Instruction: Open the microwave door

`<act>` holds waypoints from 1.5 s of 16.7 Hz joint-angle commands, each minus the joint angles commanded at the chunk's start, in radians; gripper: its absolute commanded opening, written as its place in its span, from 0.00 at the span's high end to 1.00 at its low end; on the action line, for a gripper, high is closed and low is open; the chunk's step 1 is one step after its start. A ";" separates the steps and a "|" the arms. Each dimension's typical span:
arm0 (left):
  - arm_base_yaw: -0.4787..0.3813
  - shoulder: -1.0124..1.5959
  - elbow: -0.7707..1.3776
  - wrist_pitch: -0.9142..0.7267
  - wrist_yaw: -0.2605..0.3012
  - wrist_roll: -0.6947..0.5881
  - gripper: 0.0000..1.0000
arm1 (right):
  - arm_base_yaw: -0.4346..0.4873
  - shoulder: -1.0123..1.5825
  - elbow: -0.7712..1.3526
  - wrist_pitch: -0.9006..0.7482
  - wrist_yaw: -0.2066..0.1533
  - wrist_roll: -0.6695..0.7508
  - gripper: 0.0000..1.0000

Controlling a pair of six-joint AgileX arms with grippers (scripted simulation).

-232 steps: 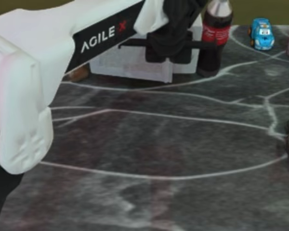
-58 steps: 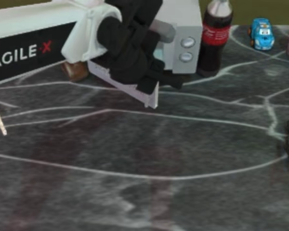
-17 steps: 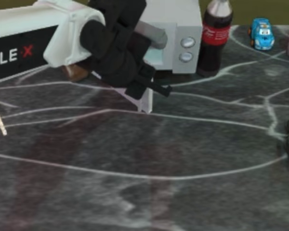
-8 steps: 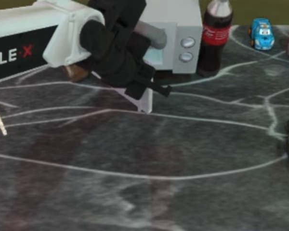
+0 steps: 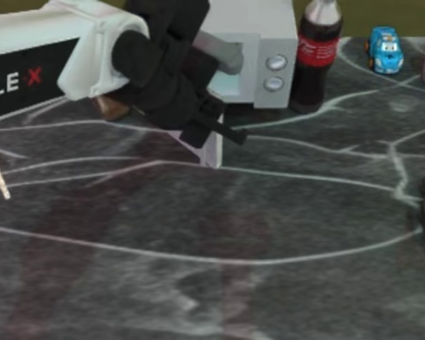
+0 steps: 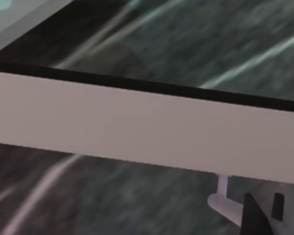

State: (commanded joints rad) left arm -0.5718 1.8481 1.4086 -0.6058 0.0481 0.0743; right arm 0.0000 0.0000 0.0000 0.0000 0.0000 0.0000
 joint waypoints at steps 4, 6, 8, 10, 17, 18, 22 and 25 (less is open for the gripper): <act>0.032 -0.037 -0.042 0.005 0.044 0.086 1.00 | 0.000 0.000 0.000 0.000 0.000 0.000 0.00; 0.036 -0.041 -0.049 0.004 0.050 0.098 1.00 | 0.000 0.000 0.000 0.000 0.000 0.000 0.00; 0.036 -0.041 -0.049 0.004 0.050 0.098 1.00 | 0.000 0.000 0.000 0.000 0.000 0.000 0.00; 0.036 -0.041 -0.049 0.004 0.050 0.098 1.00 | 0.000 0.000 0.000 0.000 0.000 0.000 0.00; 0.036 -0.041 -0.049 0.004 0.050 0.098 1.00 | 0.000 0.000 0.000 0.000 0.000 0.000 0.00; 0.036 -0.041 -0.049 0.004 0.050 0.098 1.00 | 0.000 0.000 0.000 0.000 0.000 0.000 0.00; 0.036 -0.041 -0.049 0.004 0.050 0.098 1.00 | 0.000 0.000 0.000 0.000 0.000 0.000 0.00; 0.036 -0.041 -0.049 0.004 0.050 0.098 1.00 | 0.000 0.000 0.000 0.000 0.000 0.000 0.00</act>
State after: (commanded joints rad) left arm -0.5354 1.8067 1.3599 -0.6014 0.0982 0.1720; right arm 0.0000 0.0000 0.0000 0.0000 0.0000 0.0000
